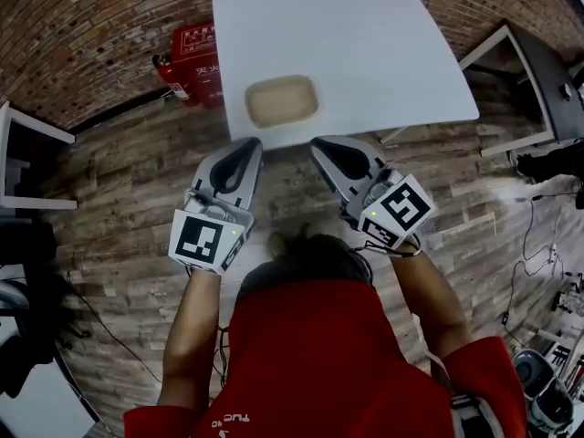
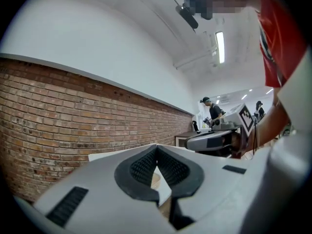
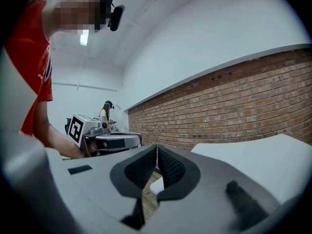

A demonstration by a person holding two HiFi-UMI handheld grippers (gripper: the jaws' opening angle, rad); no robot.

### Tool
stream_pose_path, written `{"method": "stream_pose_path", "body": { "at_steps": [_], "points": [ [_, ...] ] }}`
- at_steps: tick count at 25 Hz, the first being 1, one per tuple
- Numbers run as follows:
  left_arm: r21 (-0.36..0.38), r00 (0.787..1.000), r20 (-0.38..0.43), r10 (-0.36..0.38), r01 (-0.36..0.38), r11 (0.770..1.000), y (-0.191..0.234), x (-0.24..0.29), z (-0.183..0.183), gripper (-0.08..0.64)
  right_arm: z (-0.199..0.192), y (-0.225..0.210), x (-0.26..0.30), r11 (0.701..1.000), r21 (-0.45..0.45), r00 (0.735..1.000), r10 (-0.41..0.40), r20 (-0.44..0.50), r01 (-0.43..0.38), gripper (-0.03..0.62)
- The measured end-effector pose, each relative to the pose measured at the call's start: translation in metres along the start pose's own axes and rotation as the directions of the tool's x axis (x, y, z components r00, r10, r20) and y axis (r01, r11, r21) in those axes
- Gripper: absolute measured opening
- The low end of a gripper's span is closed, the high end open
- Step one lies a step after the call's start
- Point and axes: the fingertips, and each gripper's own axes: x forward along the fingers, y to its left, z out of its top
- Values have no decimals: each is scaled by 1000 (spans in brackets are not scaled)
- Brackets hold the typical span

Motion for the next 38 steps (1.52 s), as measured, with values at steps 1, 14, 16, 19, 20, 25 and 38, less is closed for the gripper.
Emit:
{"method": "stream_pose_path", "body": {
  "at_steps": [1, 14, 16, 19, 20, 25, 38],
  "points": [
    [-1, 1000, -4, -1, 1, 1000, 5, 5, -2, 12, -1, -6, 4, 1000, -5, 1000, -2, -7, 2, 32],
    [-10, 999, -27, 41, -41, 999, 39, 81, -24, 14, -18, -91, 39, 997, -2, 996, 79, -37, -79, 32],
    [-14, 998, -32, 59, -60, 998, 44, 89, -27, 14, -23, -101, 42, 995, 2, 994, 100, -43, -100, 32],
    [-13, 995, -40, 88, -89, 996, 52, 101, -32, 15, -26, -111, 49, 992, 3, 991, 127, -43, -127, 32],
    [-11, 995, -43, 93, -94, 996, 54, 105, -33, 15, -27, -113, 51, 991, 4, 990, 136, -42, -136, 32],
    [1, 993, -68, 92, -92, 996, 61, 120, -43, 19, -32, -131, 62, 987, -7, 986, 161, -48, -162, 34],
    [67, 932, -289, -218, 247, 967, 75, 137, -94, 407, -65, -124, 78, 893, -189, 878, 327, -350, -409, 213]
  ]
}}
